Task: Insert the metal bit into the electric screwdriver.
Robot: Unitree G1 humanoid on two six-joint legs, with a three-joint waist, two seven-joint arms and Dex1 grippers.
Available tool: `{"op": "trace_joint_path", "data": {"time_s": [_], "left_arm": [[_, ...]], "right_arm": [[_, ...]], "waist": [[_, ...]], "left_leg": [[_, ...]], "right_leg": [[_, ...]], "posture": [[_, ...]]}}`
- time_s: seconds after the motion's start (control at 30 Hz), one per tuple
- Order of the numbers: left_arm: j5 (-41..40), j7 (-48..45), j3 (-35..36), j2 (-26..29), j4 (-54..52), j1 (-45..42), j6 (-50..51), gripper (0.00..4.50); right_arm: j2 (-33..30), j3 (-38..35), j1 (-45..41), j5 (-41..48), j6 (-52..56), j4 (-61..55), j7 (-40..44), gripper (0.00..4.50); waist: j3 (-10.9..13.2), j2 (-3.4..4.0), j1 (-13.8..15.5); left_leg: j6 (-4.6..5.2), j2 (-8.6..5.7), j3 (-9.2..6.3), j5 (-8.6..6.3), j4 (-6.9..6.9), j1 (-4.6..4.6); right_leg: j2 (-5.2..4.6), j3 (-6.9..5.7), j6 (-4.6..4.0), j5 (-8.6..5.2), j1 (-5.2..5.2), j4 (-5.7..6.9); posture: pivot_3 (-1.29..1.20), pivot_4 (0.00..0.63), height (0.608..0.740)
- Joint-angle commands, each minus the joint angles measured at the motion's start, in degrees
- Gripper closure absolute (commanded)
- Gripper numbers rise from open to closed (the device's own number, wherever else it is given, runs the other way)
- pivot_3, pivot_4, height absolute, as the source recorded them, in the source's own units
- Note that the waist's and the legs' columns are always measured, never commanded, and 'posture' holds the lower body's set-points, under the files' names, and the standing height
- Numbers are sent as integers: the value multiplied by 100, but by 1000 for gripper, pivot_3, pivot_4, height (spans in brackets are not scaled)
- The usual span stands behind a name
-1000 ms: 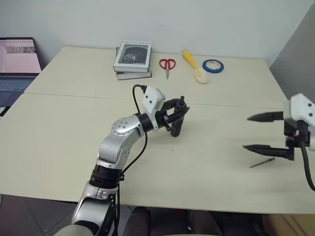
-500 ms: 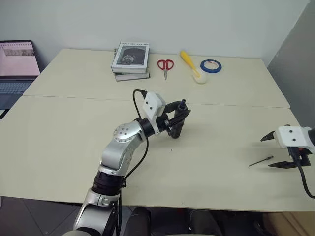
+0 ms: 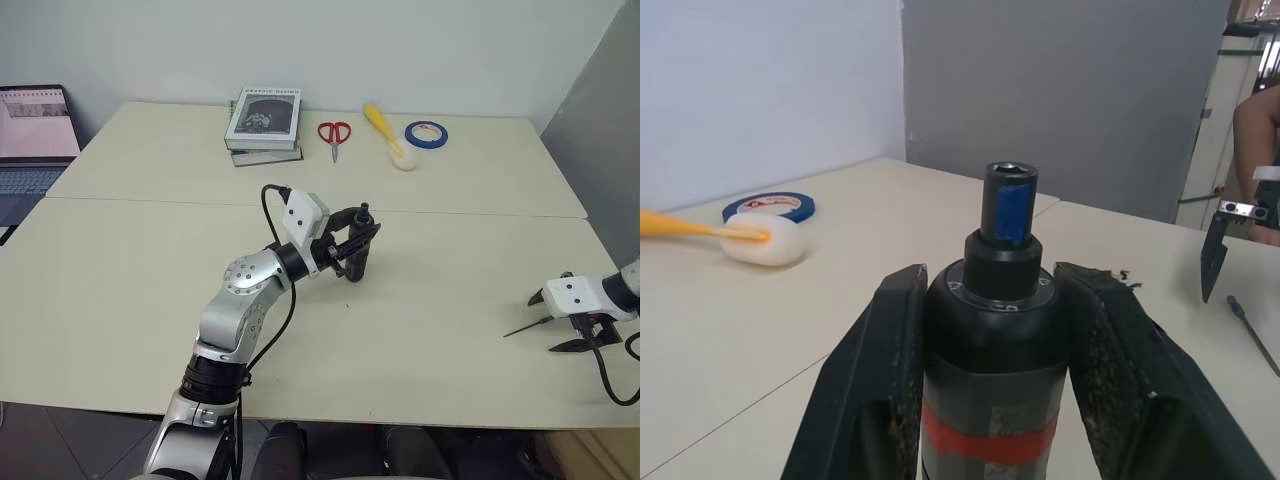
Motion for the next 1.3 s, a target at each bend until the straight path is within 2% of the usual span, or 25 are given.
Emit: {"op": "trace_joint_path", "data": {"time_s": [0.03, 0.23, 0.3, 0.33, 0.47, 0.63, 0.9, 1.13, 1.3], "left_arm": [[-18, -13, -23, 34, -25, -24, 70, 2864], [-11, -74, 0, 102, 18, -37, 48, 2865], [-2, -73, 23, 117, 49, -65, 34, 2865], [-1, -71, 33, 122, 63, -77, 30, 2865], [11, -52, 28, 130, 64, -70, 10, 2865], [17, -37, 32, 130, 45, -50, 13, 2865], [19, -36, 50, 153, 84, -77, -10, 2865], [9, -26, 90, 156, 135, -171, -12, 2865], [-121, 3, 209, 152, 89, -416, 127, 2865]], "right_arm": [[5, 21, -191, -118, -218, 150, 106, 0], [164, 148, -402, -297, -455, 446, 98, 0], [224, 226, -473, -350, -530, 506, 119, 388], [246, 258, -499, -367, -552, 528, 139, 419], [332, 361, -603, -519, -632, 612, 155, 1515], [406, 465, -679, -615, -679, 695, 115, 2547], [471, 472, -782, -742, -699, 743, 12, 4495], [403, 314, -805, -601, -555, 595, 36, 4500], [273, -74, -764, -24, 110, 31, 212, 4500]], "waist": [[0, 0, 0], [-1, 1, -4], [0, 1, -5], [0, 0, -7], [0, -2, -63], [3, -7, -147], [3, -9, -170], [4, -9, -177], [11, -4, -187]], "left_leg": [[0, 0, 0, 0, 0, 1], [0, 0, -1, 0, 0, 5], [0, 0, -1, 0, 0, 6], [0, 0, -1, 0, 0, 7], [0, 0, -1, 0, 2, 20], [0, 0, -1, 0, 4, 63], [0, 0, 14, 0, 4, 81], [0, -4, 27, 0, 3, 84], [1, -7, 39, -1, 2, 86]], "right_leg": [[0, 0, 0, 0, 1, 0], [1, 1, -2, 1, 5, 0], [1, 1, -4, 3, 7, -1], [1, 1, -3, 2, 8, -1], [1, 1, -3, 0, 26, -4], [2, 6, -17, -9, 71, -8], [8, 32, -16, -9, 77, -6], [10, 54, -12, -7, 76, -7], [10, 69, -9, -6, 71, -5]], "posture": [[0, 150, 740], [0, 150, 740], [0, 150, 740], [0, 150, 740], [0, 150, 740], [0, 150, 740], [0, 150, 740], [0, 150, 740], [0, 150, 740]]}}
